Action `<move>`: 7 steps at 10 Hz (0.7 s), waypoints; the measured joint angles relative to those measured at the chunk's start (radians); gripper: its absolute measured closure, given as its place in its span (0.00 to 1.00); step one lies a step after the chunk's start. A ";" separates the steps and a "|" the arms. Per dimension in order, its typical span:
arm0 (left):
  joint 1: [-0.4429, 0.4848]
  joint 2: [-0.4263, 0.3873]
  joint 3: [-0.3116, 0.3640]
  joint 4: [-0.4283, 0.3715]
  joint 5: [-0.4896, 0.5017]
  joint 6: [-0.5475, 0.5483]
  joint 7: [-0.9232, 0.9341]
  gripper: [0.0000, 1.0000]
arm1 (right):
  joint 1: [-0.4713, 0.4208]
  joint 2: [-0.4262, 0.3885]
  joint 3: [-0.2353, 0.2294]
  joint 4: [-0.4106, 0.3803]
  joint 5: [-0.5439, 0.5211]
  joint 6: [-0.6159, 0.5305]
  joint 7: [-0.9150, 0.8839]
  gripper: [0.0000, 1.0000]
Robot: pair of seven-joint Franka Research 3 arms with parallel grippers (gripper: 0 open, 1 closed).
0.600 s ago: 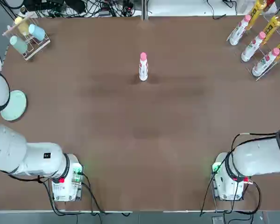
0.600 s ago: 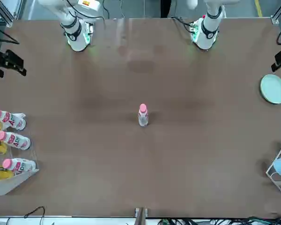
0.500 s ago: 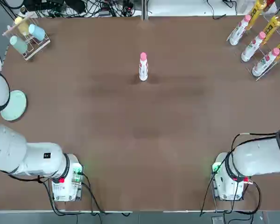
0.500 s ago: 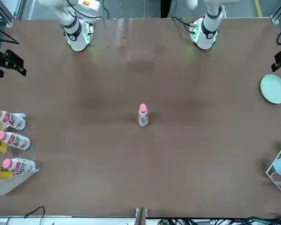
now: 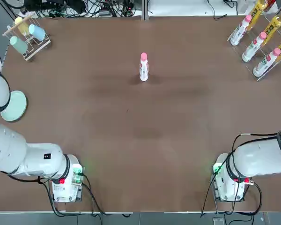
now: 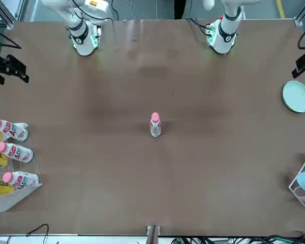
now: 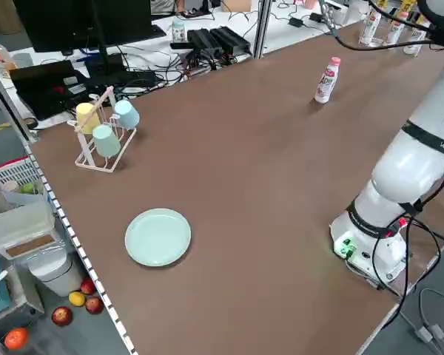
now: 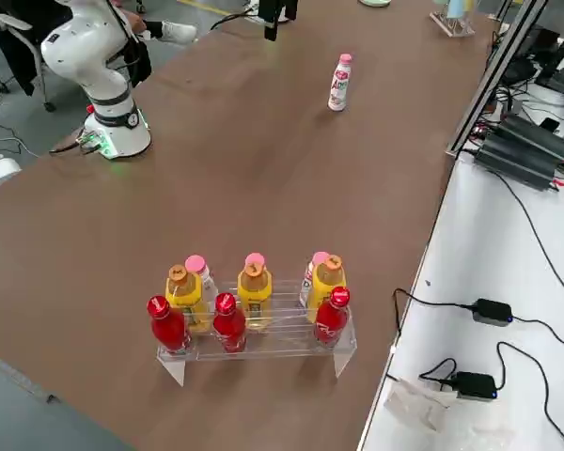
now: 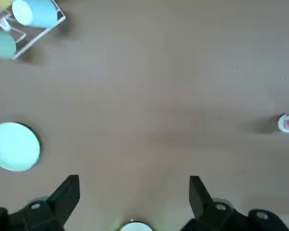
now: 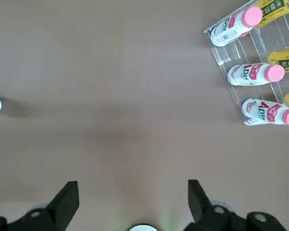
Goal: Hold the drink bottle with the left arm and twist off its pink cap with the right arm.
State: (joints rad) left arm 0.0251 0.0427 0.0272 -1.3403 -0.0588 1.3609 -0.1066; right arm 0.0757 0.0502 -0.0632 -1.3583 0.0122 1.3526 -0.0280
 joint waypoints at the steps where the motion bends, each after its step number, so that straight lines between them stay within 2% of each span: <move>1: 0.000 0.012 -0.001 -0.005 -0.045 0.000 -0.113 0.00 | 0.000 0.000 0.000 0.000 0.000 0.000 0.000 0.00; 5: -0.004 0.093 -0.005 -0.024 -0.318 0.030 -0.683 0.00 | 0.000 0.005 0.000 0.000 0.000 0.000 0.000 0.00; 7: -0.009 0.171 -0.013 -0.032 -0.476 0.063 -0.881 0.00 | 0.000 0.008 0.000 0.000 0.000 0.000 0.000 0.00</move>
State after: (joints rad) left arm 0.0164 0.2132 0.0143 -1.3727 -0.5348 1.4237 -0.9875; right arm 0.0759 0.0582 -0.0631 -1.3583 0.0123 1.3526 -0.0280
